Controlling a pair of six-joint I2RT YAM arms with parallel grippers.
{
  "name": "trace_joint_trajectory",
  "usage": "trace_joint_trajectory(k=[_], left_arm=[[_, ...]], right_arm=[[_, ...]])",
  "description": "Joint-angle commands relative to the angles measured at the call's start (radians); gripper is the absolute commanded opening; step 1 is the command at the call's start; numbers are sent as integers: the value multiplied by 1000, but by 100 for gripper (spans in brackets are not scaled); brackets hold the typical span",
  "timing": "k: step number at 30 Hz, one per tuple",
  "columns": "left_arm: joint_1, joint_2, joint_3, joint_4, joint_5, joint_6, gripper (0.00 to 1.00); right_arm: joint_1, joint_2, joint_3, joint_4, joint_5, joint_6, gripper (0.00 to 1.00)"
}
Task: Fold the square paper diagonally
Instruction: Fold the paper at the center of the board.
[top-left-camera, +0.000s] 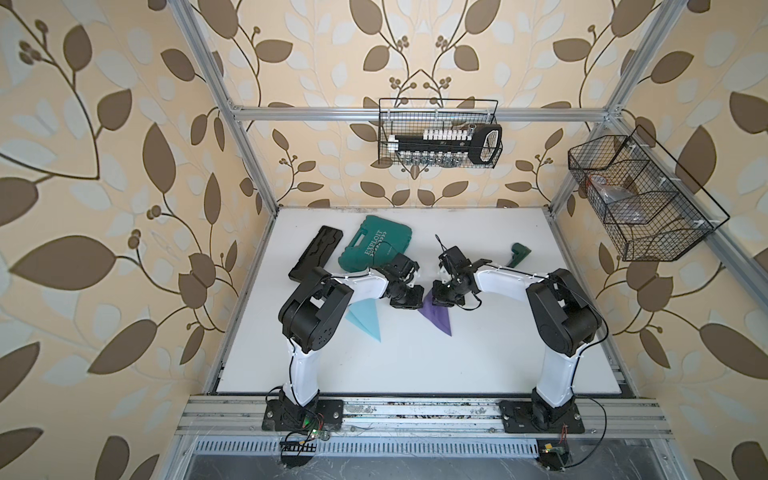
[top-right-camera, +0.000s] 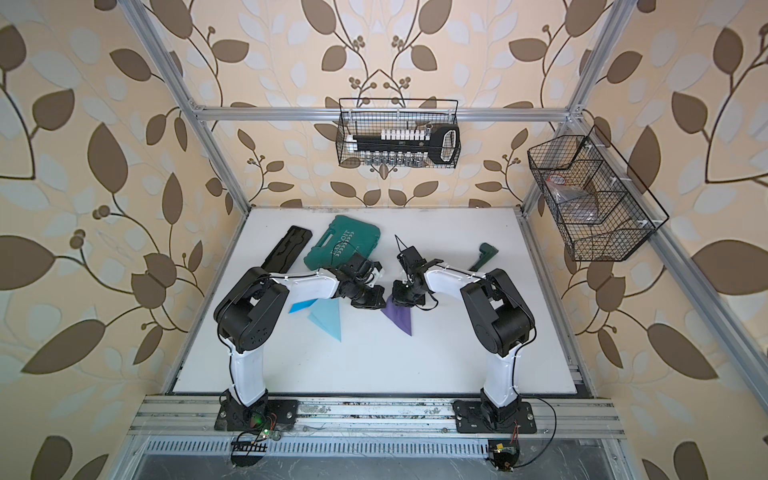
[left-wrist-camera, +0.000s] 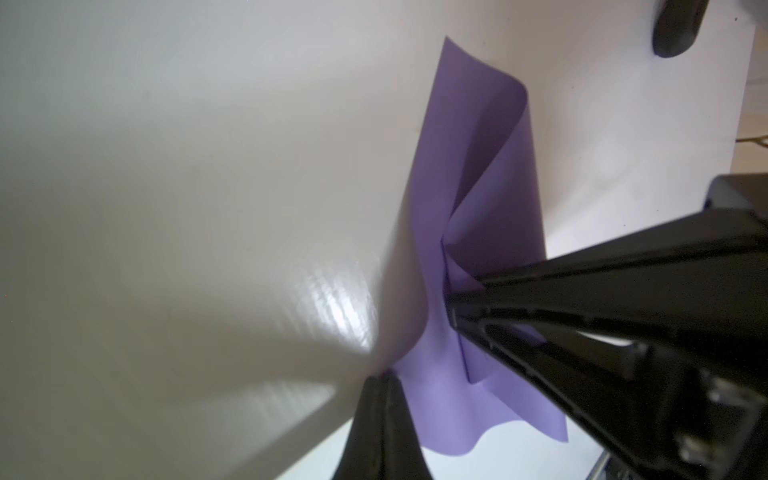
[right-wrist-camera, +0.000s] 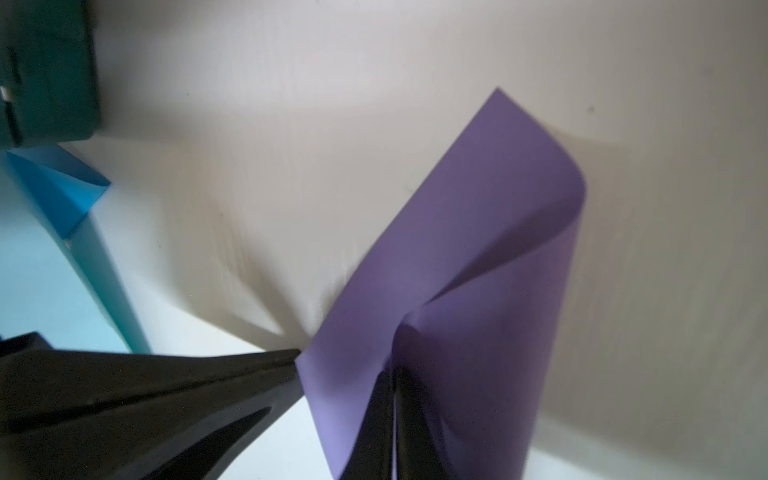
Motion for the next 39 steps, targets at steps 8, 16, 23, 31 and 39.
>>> trace_joint_trajectory(k=[8, 16, 23, 31, 39], left_arm=[[3, 18, 4, -65, -51, 13, 0], [3, 9, 1, -61, -40, 17, 0], [2, 11, 1, -61, -37, 17, 0], [2, 9, 0, -61, -37, 19, 0], [3, 6, 0, -63, -41, 20, 0]], right_arm=[[19, -34, 37, -56, -6, -18, 8], [18, -33, 27, -12, -57, -10, 8], [18, 18, 36, 20, -74, 11, 8], [16, 35, 39, 13, -48, 13, 8], [16, 60, 40, 10, -24, 18, 16]])
